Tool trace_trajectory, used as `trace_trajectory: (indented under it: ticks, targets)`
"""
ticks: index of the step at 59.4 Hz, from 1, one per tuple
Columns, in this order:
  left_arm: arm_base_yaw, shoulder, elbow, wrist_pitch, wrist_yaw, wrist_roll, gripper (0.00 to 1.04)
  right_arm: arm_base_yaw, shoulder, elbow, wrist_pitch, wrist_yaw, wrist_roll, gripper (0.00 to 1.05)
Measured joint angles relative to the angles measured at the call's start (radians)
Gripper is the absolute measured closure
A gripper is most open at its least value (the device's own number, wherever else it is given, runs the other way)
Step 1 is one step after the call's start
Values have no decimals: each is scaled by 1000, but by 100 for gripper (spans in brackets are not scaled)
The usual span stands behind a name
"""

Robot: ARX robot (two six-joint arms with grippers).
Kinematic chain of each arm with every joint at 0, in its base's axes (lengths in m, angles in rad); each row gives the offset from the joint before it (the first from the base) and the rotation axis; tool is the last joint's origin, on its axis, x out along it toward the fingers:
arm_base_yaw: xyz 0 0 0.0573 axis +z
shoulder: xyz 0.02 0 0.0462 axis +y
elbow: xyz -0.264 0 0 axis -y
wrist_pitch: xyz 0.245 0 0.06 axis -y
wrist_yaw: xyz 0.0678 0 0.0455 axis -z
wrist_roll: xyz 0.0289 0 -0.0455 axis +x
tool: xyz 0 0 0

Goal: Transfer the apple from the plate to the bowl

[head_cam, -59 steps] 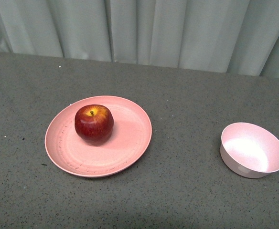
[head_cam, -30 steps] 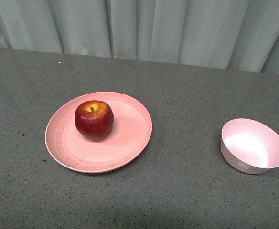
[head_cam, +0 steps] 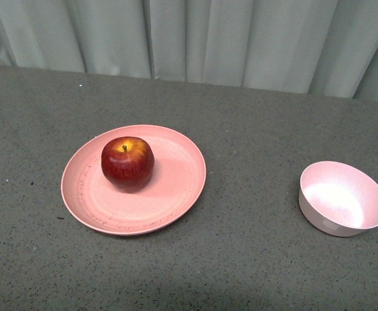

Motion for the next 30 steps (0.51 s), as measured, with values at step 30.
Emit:
trace_trajectory:
  ticks: [30]
  targets:
    - [0, 0, 0, 0, 0, 0, 7, 59, 1046, 290, 308, -87, -220, 9]
